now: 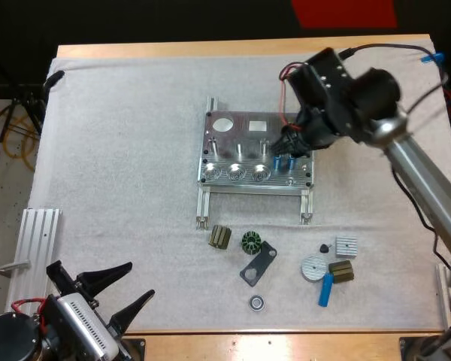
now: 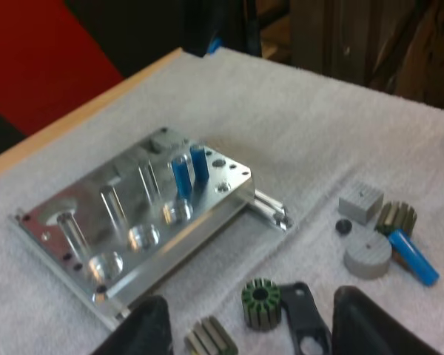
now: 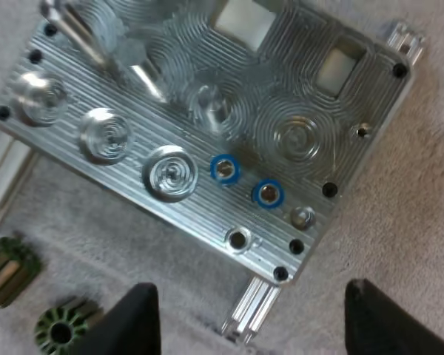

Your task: Load cells from left to right

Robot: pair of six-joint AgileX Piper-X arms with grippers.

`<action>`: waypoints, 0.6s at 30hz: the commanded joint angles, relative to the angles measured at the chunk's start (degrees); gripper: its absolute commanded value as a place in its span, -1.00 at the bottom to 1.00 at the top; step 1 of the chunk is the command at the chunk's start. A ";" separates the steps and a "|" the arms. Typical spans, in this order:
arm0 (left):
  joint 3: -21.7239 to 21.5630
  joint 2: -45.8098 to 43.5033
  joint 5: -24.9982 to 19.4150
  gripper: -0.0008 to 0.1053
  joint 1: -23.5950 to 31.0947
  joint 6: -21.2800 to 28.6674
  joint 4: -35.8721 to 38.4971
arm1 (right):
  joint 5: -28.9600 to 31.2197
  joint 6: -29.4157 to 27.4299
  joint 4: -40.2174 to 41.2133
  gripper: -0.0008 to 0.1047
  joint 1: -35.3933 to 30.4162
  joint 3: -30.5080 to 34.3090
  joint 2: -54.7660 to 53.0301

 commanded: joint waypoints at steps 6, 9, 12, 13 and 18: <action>-0.02 -0.39 0.28 -0.09 0.01 -0.16 -2.14 | 0.45 4.87 0.26 0.03 4.32 8.11 -10.50; -0.02 -0.39 0.28 -0.09 0.01 -0.16 -2.14 | 2.51 8.74 0.26 0.03 7.28 13.48 -16.28; -0.02 -0.13 1.44 -0.09 0.01 -0.16 -2.14 | 6.40 13.58 0.26 0.03 10.27 18.56 -21.33; -0.02 0.27 3.06 -0.09 0.01 -0.16 -2.14 | 6.38 16.69 0.26 0.03 11.65 21.56 -24.07; -0.02 3.07 7.75 -0.09 0.01 -0.16 -2.14 | 5.51 26.93 0.26 0.03 16.74 32.07 -32.36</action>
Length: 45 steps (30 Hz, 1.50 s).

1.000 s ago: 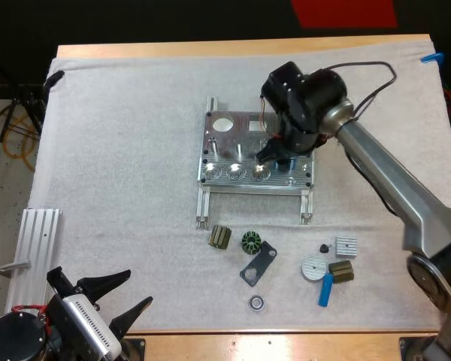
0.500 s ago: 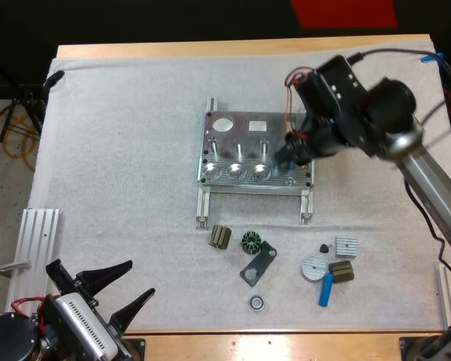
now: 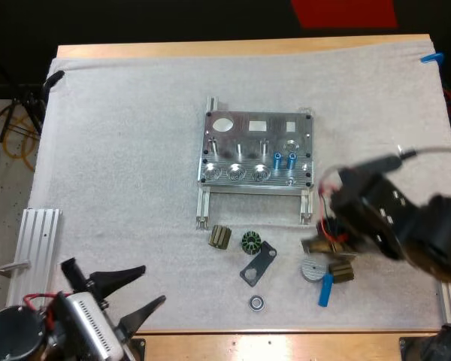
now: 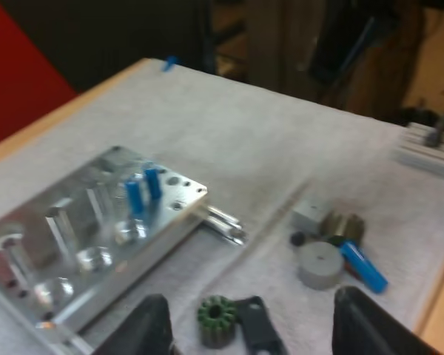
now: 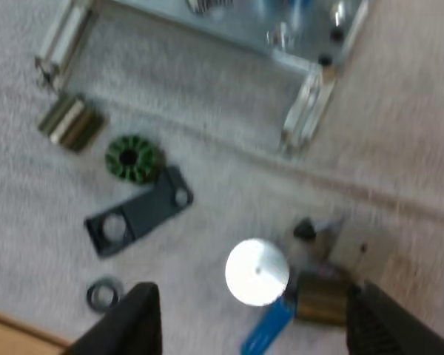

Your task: Load cells from left to right

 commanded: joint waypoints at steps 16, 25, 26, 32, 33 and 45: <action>-0.02 16.52 20.90 -0.09 -0.58 -1.97 -3.10 | 16.26 21.30 1.06 0.03 9.05 9.84 -19.03; 0.16 23.54 12.43 -0.09 -15.10 -8.88 -11.49 | 15.72 13.25 1.64 0.03 -1.40 9.73 -27.33; 0.18 24.46 11.40 -0.09 -16.56 -9.12 -12.02 | 15.72 13.07 1.92 0.03 -1.93 9.56 -27.47; 0.20 37.66 5.50 -0.09 -26.53 -14.82 -21.27 | 16.23 8.90 2.60 0.03 -3.93 7.61 -27.55; 0.20 40.37 5.11 -0.09 -27.10 -16.15 -23.19 | 16.39 8.90 3.21 0.03 -4.27 6.86 -27.55; -0.13 65.30 4.51 -0.09 -27.24 -29.28 -35.82 | 22.72 6.39 9.70 0.03 -4.26 -2.87 -27.86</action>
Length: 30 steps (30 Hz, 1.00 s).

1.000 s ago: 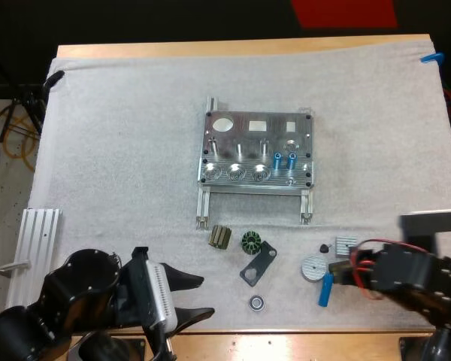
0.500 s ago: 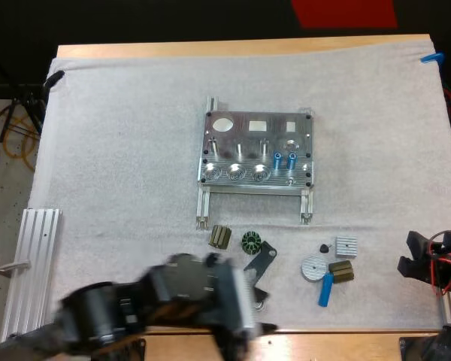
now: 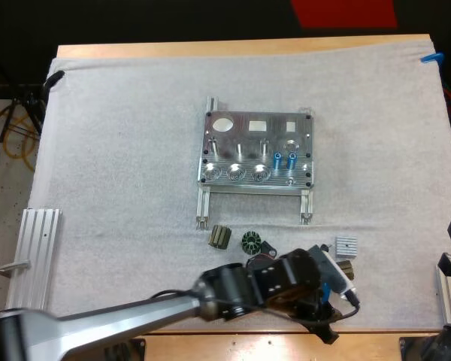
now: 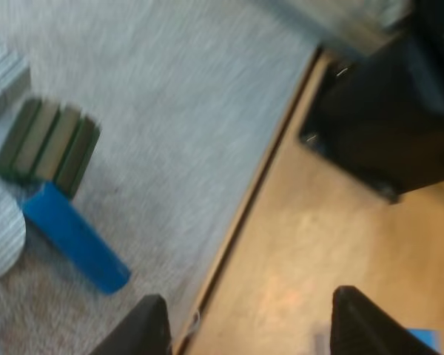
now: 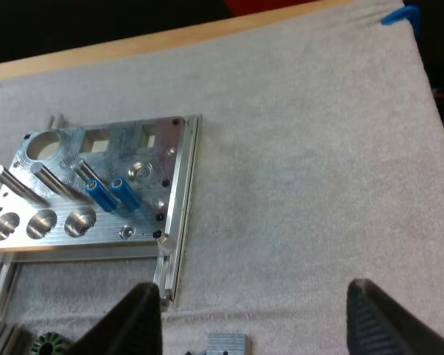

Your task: Load cells from left to right

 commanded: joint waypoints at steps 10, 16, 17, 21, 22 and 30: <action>-5.11 17.17 -3.47 -0.09 -0.33 -5.09 -0.13 | 0.35 -0.62 2.69 0.03 -0.23 -0.55 -0.12; -8.26 22.03 -6.47 -0.09 -0.15 -5.20 1.92 | -0.86 -0.77 2.69 0.03 -0.23 -0.55 -0.12; -8.40 22.26 -6.63 -0.09 -0.15 -5.20 2.01 | -0.91 -0.88 2.69 0.03 -0.23 -0.55 -0.12; -8.42 23.53 -7.87 -0.09 -0.15 -5.20 2.09 | -0.94 -2.12 2.69 0.03 -0.23 -0.55 -0.12; -8.45 23.85 -8.20 -0.09 -0.15 -5.20 1.89 | -1.12 -2.31 2.69 0.03 -0.23 -0.55 -0.12; -9.50 25.90 -7.78 -0.24 -0.15 -5.56 2.40 | -2.24 -2.40 2.44 0.03 -0.23 -0.55 -0.12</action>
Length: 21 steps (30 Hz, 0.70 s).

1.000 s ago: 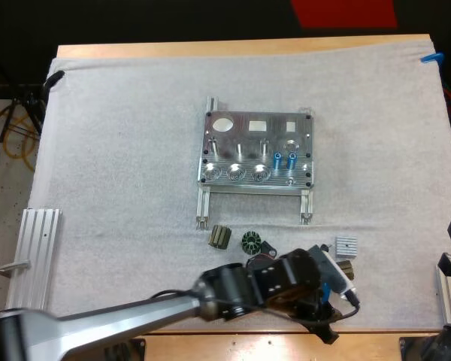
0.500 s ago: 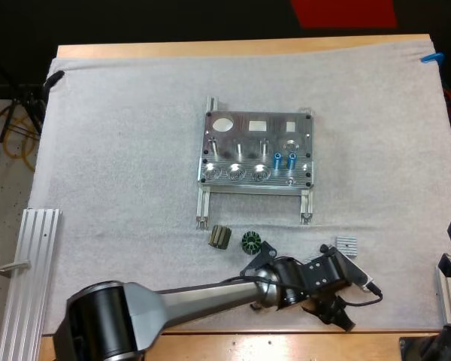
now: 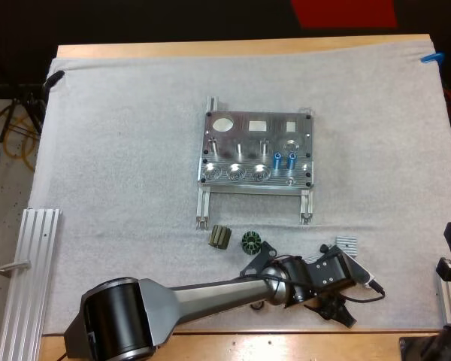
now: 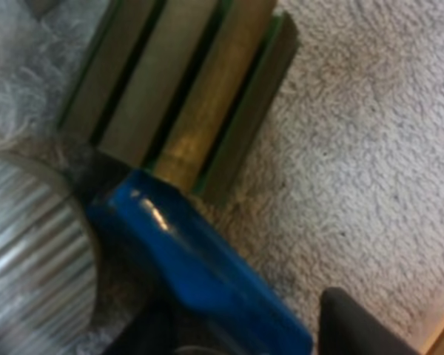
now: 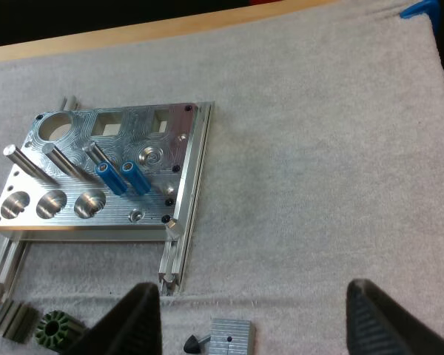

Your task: Load cells from left to right

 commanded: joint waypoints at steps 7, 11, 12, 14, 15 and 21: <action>-1.13 1.24 -2.31 -0.80 0.38 0.89 3.58 | -0.02 -1.11 2.09 0.03 -0.23 -0.39 -0.12; -1.96 1.24 -2.71 -0.98 0.38 2.76 5.76 | -0.02 -1.61 2.09 0.03 -0.23 -0.39 -0.12; -2.26 1.24 -3.08 -0.98 0.38 3.50 6.31 | -0.02 -1.61 2.09 0.03 -0.23 -0.39 -0.12; -2.77 1.01 -3.97 -0.98 0.38 5.05 6.52 | -0.02 -1.61 2.09 0.03 -0.23 -0.39 -0.12; -3.22 0.65 -4.89 -0.98 0.38 6.53 6.93 | -0.02 -1.90 2.09 0.03 -0.23 -0.39 -0.12; -3.94 -6.71 -15.28 -0.98 0.38 18.79 11.74 | -1.72 -4.88 2.09 0.03 -0.23 -0.39 -0.12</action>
